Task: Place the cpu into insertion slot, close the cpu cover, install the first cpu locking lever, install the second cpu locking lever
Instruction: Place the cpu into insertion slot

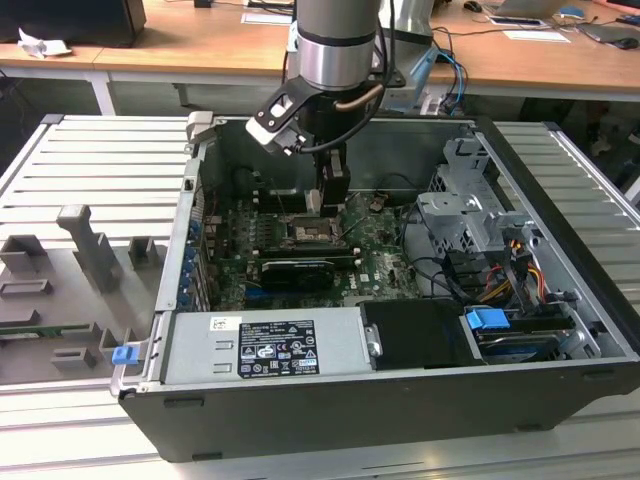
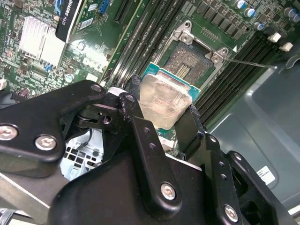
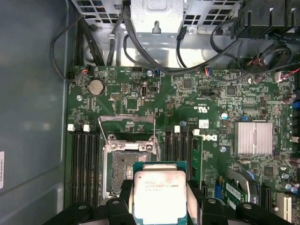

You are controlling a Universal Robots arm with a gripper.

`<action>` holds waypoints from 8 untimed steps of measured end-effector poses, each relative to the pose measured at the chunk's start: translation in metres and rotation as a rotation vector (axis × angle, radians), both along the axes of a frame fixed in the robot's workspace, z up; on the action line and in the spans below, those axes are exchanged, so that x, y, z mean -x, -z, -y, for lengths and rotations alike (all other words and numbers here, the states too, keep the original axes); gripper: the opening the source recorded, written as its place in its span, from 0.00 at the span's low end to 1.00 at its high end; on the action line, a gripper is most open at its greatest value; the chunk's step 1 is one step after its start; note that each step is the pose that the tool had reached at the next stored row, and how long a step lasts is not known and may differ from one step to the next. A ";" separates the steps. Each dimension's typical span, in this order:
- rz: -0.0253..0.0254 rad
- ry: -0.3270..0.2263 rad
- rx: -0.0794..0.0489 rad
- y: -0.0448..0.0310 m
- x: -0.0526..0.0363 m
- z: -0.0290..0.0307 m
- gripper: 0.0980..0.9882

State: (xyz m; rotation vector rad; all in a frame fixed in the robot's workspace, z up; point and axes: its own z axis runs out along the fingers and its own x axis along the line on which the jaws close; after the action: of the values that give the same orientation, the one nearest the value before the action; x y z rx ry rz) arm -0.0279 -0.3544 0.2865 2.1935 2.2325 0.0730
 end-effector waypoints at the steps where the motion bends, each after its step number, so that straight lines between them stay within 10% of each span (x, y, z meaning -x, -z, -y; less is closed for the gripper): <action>1: 0.0001 0.000 0.000 0.0003 0.0000 0.0000 0.49; 8: 0.0025 0.000 -0.003 0.0078 0.0008 0.0000 0.49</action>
State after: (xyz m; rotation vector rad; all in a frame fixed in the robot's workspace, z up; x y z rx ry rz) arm -0.0287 -0.3544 0.2787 2.1935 2.2325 0.0787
